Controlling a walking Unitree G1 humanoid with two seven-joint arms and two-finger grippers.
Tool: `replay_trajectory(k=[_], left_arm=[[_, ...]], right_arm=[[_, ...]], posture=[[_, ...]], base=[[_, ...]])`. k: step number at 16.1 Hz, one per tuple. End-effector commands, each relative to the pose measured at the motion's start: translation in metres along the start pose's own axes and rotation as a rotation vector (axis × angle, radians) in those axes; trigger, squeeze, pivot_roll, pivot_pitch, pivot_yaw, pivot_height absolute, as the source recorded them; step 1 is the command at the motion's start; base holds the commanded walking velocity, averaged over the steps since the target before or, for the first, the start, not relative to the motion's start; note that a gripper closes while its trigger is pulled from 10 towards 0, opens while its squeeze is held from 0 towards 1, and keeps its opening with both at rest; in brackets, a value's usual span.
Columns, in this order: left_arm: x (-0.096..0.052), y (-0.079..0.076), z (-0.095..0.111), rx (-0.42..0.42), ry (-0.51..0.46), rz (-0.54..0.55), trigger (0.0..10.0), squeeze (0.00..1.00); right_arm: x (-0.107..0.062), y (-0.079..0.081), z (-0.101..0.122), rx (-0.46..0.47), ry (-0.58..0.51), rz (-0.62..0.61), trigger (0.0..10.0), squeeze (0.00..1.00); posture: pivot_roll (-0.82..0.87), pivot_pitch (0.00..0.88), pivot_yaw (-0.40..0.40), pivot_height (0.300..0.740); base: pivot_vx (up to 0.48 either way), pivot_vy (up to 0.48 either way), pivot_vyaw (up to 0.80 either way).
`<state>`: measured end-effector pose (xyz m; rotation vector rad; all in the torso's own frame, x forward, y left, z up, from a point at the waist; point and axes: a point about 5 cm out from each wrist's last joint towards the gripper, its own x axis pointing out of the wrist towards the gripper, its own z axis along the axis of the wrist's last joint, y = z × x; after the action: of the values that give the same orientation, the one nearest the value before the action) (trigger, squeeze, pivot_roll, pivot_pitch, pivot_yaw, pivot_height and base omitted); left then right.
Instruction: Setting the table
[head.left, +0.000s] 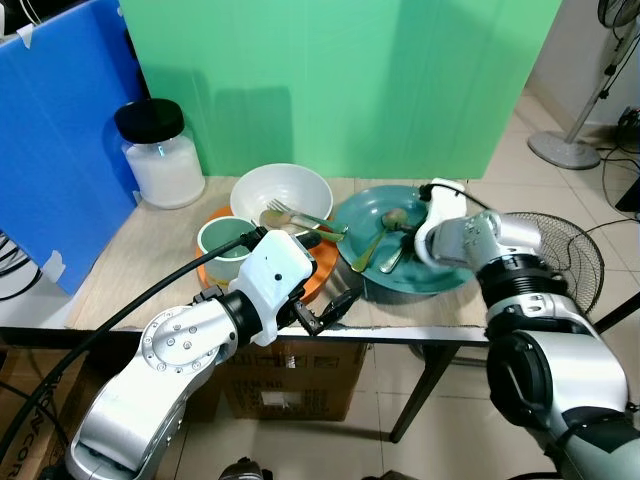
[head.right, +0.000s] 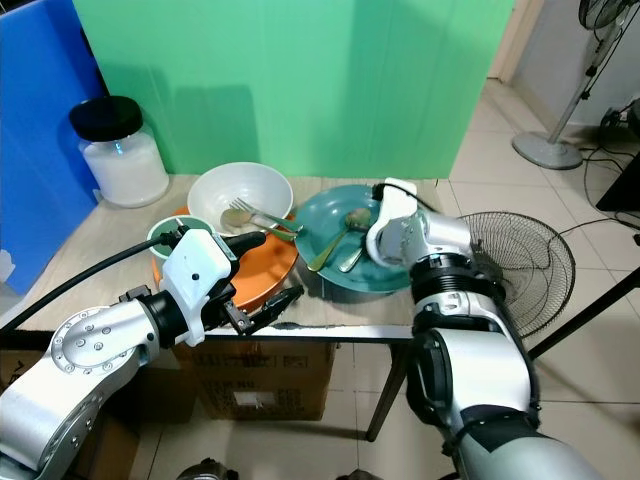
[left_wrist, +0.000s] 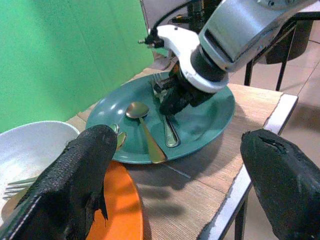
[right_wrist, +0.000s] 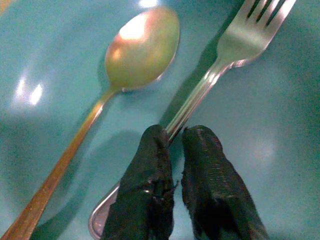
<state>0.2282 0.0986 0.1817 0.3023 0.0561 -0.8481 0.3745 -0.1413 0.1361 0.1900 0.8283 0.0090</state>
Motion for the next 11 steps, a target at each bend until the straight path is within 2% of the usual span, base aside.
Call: replay_trajectory(k=[1,2,3,4,6,8,10,11], left_arm=[[-0.001,-0.002,0.003,0.013,-0.003,-0.003,10.0,0.0],[-0.001,-0.002,0.003,0.014,-0.003,-0.004,10.0,0.0],[-0.001,-0.002,0.003,0.014,-0.003,-0.004,10.0,0.0],[-0.001,-0.002,0.002,0.014,-0.003,-0.004,10.0,0.0],[-0.001,-0.002,0.002,0.015,-0.003,-0.007,10.0,0.0],[0.0,-0.002,0.002,0.015,-0.004,-0.009,10.0,0.0],[-0.001,-0.002,0.002,0.016,-0.003,-0.011,10.0,0.0],[-0.001,-0.002,0.002,0.016,-0.003,-0.012,10.0,0.0]], right_arm=[[-0.006,0.0,0.008,-0.032,-0.03,0.005,10.0,0.0],[-0.01,0.003,0.011,-0.042,-0.046,0.023,10.0,0.0],[-0.013,0.005,0.013,-0.05,-0.055,0.025,10.0,0.12],[-0.014,0.006,0.013,-0.05,-0.056,0.026,10.0,0.6],[-0.015,0.006,0.012,-0.047,-0.055,0.027,10.0,0.77],[-0.013,0.007,0.008,-0.049,-0.05,0.019,10.0,0.75],[-0.008,0.013,0.003,-0.033,-0.048,0.018,10.0,0.69],[-0.006,0.016,0.0,-0.024,-0.046,0.017,10.0,0.73]], posture=[[0.12,0.0,-0.033,0.74],[0.12,0.0,-0.034,0.74],[0.12,0.0,-0.033,0.74],[0.12,0.0,-0.034,0.74],[0.12,0.0,-0.033,0.74],[0.12,0.0,-0.033,0.74],[0.12,0.0,-0.034,0.74],[0.12,0.0,-0.036,0.74]], base=[[0.0,0.0,0.0],[0.0,0.0,0.0],[0.0,0.0,0.0],[0.0,0.0,0.0],[0.0,0.0,0.0],[0.0,0.0,0.0],[0.0,0.0,0.0],[0.0,0.0,0.0]])
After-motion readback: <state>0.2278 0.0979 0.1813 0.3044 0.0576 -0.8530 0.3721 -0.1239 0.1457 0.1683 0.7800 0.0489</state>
